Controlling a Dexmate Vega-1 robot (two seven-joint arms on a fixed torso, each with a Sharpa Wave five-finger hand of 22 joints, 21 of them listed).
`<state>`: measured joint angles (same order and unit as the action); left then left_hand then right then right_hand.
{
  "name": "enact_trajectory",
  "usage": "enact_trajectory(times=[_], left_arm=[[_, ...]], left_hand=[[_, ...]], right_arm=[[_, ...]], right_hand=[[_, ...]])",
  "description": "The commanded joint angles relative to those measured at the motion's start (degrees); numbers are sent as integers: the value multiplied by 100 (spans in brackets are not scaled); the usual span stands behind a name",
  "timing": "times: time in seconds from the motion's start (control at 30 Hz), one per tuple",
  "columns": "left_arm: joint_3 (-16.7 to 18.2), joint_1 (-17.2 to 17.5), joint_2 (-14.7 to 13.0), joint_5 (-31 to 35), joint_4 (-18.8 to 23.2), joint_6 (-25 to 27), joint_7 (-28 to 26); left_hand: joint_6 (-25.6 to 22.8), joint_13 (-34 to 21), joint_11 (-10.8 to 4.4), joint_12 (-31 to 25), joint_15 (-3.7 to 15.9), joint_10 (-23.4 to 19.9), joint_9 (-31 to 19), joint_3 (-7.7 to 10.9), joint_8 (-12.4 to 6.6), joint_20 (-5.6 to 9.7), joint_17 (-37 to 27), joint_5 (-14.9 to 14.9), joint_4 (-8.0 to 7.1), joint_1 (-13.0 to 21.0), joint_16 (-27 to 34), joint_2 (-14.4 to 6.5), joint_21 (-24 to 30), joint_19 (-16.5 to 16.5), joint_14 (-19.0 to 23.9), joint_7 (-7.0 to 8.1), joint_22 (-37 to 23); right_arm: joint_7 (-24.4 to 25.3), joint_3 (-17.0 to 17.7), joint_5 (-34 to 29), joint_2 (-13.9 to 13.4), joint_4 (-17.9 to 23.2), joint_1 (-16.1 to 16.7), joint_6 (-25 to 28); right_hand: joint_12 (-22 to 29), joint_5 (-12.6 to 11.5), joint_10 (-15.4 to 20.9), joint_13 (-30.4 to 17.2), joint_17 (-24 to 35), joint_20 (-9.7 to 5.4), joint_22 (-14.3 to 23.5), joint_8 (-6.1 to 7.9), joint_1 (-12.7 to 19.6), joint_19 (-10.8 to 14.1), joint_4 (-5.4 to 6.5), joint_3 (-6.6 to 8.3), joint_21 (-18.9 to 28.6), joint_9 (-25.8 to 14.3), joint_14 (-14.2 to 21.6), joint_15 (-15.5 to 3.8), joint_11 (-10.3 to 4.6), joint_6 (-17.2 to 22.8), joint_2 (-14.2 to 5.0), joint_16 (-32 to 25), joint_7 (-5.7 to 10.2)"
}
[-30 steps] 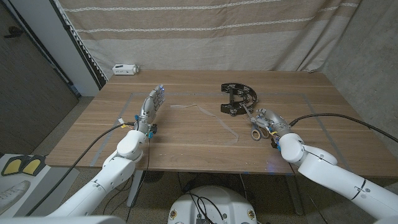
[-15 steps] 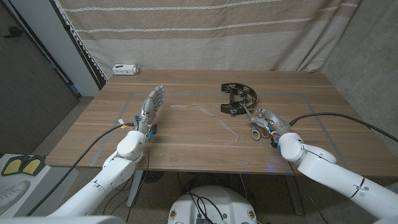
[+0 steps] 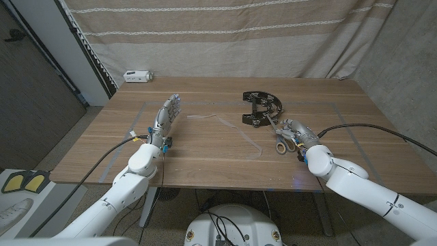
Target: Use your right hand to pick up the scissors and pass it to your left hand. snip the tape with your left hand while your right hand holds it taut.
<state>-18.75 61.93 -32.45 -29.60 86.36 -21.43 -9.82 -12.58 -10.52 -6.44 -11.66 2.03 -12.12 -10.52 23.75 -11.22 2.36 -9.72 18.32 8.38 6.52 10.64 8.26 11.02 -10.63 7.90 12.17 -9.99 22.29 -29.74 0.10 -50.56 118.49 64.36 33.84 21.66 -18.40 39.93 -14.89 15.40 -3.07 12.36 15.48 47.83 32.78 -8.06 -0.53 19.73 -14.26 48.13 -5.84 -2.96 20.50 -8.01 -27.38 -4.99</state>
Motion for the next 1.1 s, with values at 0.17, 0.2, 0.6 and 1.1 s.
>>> enact_trajectory(times=[0.17, 0.2, 0.6, 1.1], left_arm=[[-4, -24, 13, 4, -31, -5, 6], [-5, -25, 15, 3, -36, -8, 6], [-10, -19, 42, -4, -99, -44, 6], [-19, -36, 70, -27, -161, -78, 34]], left_hand=[[-44, -17, -3, 13, 760, -3, -18, -32, 0, 366, -33, 48, -17, 62, -15, -3, 10, -9, -40, -7, -16], [-43, -17, 2, 14, 764, -2, -18, -32, 1, 366, -33, 48, -17, 62, -15, -4, 11, -12, -40, -3, -16], [-39, -17, -4, 16, 770, 4, -18, -43, 4, 367, -33, 49, -19, 62, -17, -6, 11, -8, -45, -3, -16], [-94, -17, 0, 15, 763, 2, -18, -57, -14, 361, -33, 49, -23, 59, -17, -8, 12, -9, -48, -26, -16]], right_arm=[[-57, -66, -8, -38, -6, -55, 14], [-52, -62, -1, -32, -8, -53, 12], [-29, -44, 47, 15, -89, -43, -144], [-121, 287, 591, 105, -264, 123, -725]], right_hand=[[44, 49, 191, 48, 30, -337, 52, 121, 127, 91, -24, 14, 67, -17, 211, -726, -17, 337, 49, -133, 147], [44, 53, 201, 53, 31, -336, 54, 133, 147, 91, -30, 20, 72, -18, 224, -728, -23, 372, 49, -142, 170], [205, 109, 960, 220, -3, -766, 154, 311, 870, 287, -127, 243, 344, 89, 921, -779, -265, 1248, -44, -447, 329], [270, 495, 1656, 298, -256, -872, 626, 369, 2444, 311, -137, 817, 1107, 157, 1753, -800, -740, 2382, -236, -520, 712]])
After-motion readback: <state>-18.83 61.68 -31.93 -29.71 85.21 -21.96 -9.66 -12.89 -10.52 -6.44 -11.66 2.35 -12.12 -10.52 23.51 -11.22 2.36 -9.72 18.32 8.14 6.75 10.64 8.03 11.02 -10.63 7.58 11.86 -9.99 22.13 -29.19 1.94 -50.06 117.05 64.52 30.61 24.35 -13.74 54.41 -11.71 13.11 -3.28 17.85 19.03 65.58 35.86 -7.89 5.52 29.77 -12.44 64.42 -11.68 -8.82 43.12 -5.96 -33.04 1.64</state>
